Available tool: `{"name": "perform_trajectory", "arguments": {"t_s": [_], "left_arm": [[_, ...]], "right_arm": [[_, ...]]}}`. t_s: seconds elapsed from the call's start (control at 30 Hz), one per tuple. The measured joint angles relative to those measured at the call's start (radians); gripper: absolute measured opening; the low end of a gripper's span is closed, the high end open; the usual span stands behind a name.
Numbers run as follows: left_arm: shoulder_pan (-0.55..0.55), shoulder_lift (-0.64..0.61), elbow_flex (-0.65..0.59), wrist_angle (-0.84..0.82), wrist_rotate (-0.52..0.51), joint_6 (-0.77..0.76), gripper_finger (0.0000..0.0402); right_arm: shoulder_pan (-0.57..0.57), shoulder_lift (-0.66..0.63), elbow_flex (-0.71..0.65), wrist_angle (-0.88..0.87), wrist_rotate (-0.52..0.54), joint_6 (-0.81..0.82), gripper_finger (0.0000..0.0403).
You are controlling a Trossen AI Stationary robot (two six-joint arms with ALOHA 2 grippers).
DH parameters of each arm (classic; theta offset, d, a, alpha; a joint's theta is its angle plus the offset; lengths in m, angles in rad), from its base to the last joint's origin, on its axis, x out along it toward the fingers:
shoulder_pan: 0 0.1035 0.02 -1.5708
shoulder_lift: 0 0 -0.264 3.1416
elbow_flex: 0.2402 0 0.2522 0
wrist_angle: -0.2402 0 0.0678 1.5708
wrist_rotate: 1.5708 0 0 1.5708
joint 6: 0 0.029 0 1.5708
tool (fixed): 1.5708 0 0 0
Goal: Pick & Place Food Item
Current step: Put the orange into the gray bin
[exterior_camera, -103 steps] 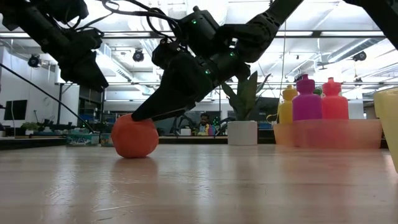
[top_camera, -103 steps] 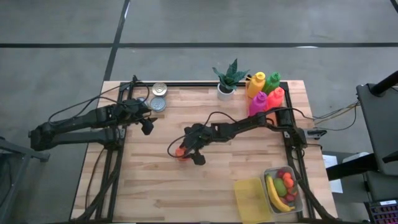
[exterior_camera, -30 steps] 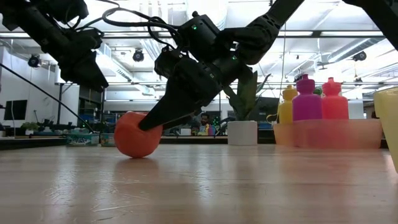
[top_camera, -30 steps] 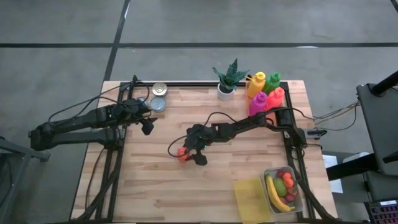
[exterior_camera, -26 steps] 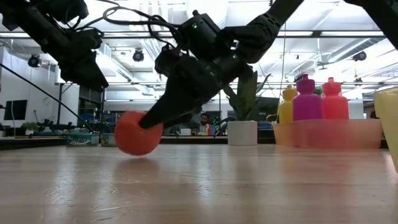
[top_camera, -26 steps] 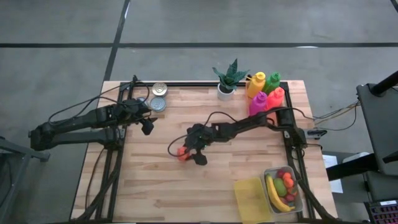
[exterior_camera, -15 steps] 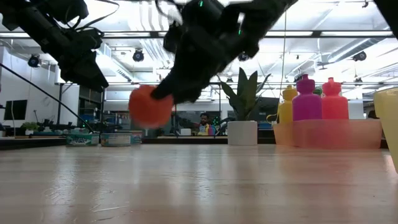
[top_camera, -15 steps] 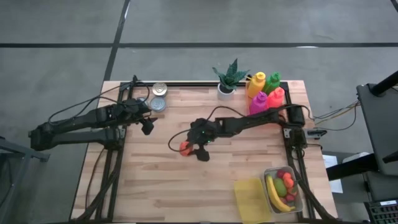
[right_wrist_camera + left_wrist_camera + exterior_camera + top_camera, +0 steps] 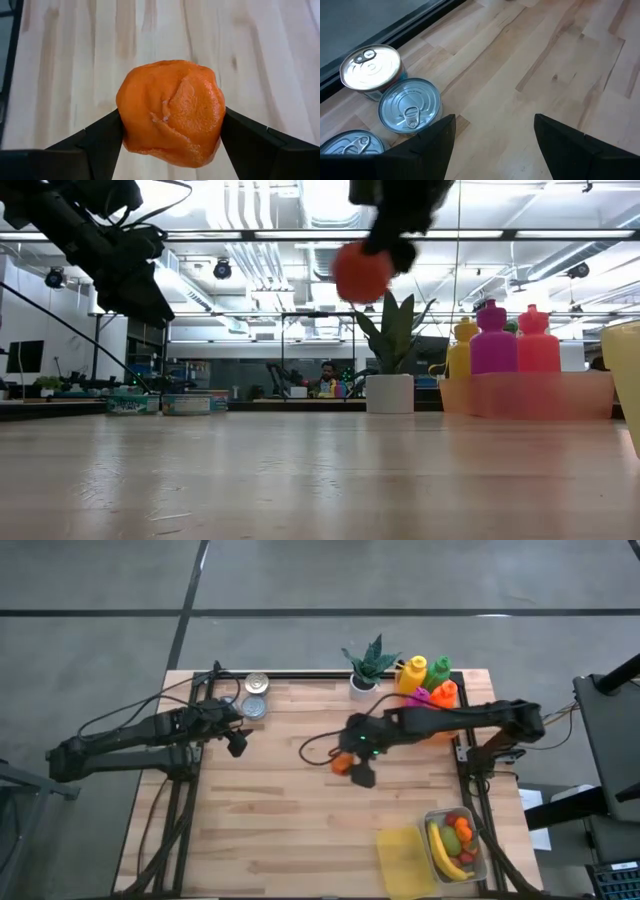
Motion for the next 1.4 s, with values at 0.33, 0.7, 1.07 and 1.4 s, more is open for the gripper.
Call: {"name": "perform_trajectory", "arguments": {"t_s": [0.33, 0.7, 1.07, 1.4], "left_arm": [[0.000, 0.000, 0.000, -0.001, 0.000, 0.000, 0.0275], [0.000, 0.000, 0.000, -0.001, 0.000, 0.000, 0.0275], [0.000, 0.000, 0.000, 0.000, 0.000, 0.000, 0.0275], [0.000, 0.000, 0.000, 0.000, 0.000, 0.000, 0.0275]], "right_arm": [[0.129, -0.167, -0.011, -0.371, 0.046, 0.257, 0.0290], [0.392, -0.278, -0.015, -0.631, 0.045, 0.747, 0.0290], [0.713, -0.273, -0.056, -0.664, 0.043, 1.277, 0.0290], [0.831, -0.188, -0.138, -0.681, 0.042, 1.438, 0.0290]]}}
